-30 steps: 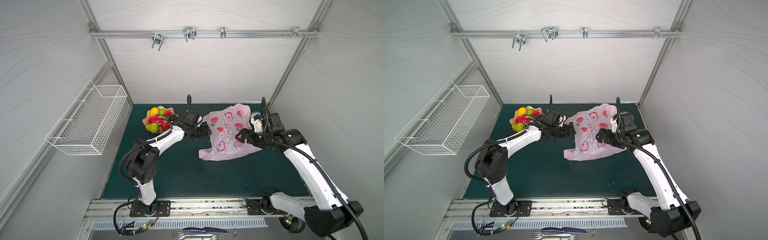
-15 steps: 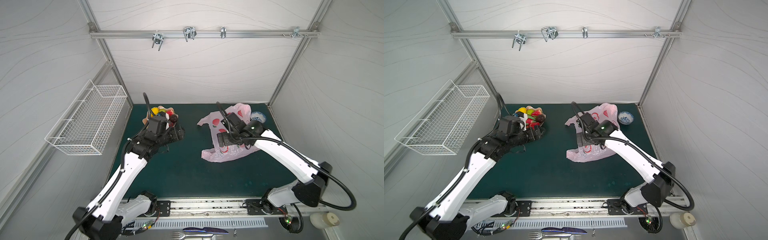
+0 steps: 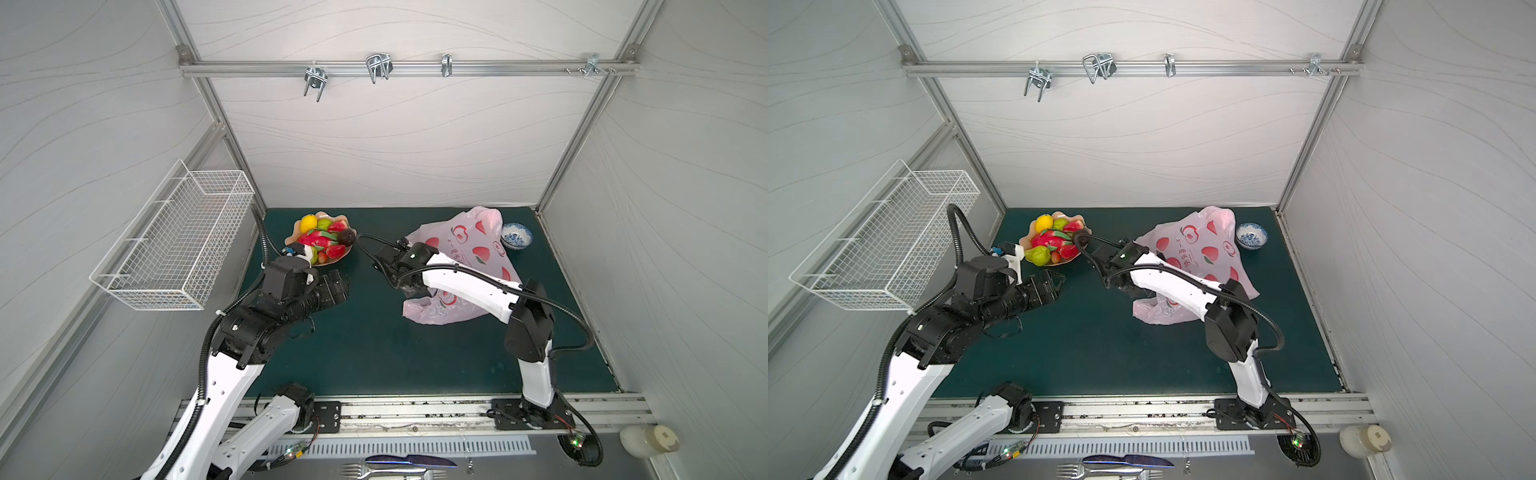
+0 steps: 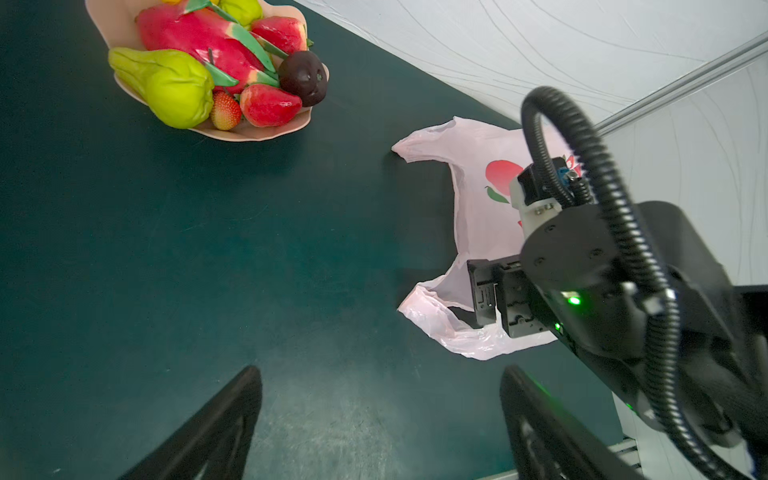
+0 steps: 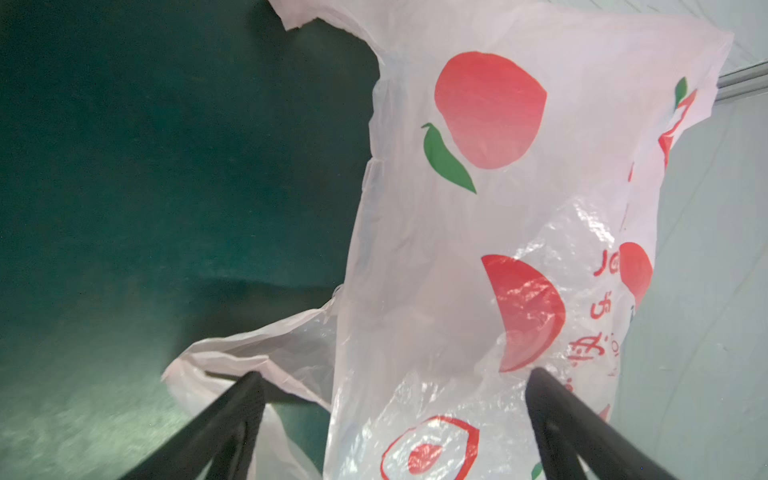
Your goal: Place the fruits into the plastic bag
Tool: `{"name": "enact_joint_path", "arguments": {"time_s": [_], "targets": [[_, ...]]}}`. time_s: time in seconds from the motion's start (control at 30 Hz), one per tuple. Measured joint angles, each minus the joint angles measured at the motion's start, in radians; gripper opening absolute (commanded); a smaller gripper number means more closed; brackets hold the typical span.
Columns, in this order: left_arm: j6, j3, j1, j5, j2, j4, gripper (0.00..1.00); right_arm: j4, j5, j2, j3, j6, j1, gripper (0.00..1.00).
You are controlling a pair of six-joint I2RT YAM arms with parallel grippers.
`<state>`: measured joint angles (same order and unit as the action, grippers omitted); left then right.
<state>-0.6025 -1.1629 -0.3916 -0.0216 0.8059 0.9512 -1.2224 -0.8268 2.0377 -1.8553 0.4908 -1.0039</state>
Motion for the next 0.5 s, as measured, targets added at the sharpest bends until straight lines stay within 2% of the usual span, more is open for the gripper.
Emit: {"name": "enact_joint_path", "arguments": {"time_s": [0.23, 0.5], "targets": [[0.0, 0.0, 0.0, -0.013, -0.036, 0.047, 0.91, -0.029, -0.111, 0.102, -0.01, 0.019, 0.001, 0.99], [0.006, -0.001, 0.0, -0.019, -0.047, 0.072, 0.91, -0.073, -0.217, 0.159, 0.002, 0.097, 0.009, 0.98]]}}
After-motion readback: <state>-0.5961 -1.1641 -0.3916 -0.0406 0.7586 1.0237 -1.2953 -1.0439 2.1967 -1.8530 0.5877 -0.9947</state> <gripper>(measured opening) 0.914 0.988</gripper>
